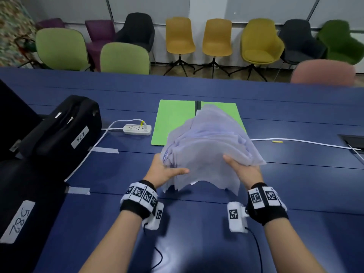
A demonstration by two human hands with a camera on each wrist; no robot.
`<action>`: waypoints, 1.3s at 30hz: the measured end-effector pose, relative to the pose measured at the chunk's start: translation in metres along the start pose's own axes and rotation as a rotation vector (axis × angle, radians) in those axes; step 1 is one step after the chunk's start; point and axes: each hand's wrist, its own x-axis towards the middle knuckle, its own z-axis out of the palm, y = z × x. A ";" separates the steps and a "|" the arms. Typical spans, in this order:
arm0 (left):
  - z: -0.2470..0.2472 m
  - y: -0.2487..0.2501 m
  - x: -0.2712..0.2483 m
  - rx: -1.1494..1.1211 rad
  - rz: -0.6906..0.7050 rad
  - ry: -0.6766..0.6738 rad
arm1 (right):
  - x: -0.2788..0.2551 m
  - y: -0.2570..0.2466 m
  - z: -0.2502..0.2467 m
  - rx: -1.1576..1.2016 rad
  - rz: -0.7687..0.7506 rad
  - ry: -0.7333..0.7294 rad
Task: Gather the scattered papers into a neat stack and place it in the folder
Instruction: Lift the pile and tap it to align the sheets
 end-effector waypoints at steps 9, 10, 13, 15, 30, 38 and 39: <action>-0.026 0.000 0.018 -0.145 -0.089 -0.071 | 0.010 -0.011 -0.029 -0.161 -0.023 -0.205; -0.030 -0.001 0.020 -0.128 -0.108 -0.111 | 0.011 -0.012 -0.032 -0.182 -0.036 -0.250; -0.030 -0.002 0.029 -0.062 -0.185 -0.202 | 0.019 -0.009 -0.036 -0.204 -0.027 -0.283; -0.023 0.001 0.032 -0.005 -0.194 -0.202 | 0.024 -0.006 -0.032 -0.200 -0.033 -0.257; 0.004 0.000 0.046 -0.062 -0.238 0.066 | 0.042 0.031 -0.011 -0.087 0.043 -0.007; 0.011 0.042 0.021 -0.020 0.024 0.087 | 0.030 -0.023 -0.008 0.123 -0.159 0.185; 0.009 0.040 0.017 -0.051 0.039 0.108 | 0.025 -0.023 -0.009 0.157 -0.164 0.159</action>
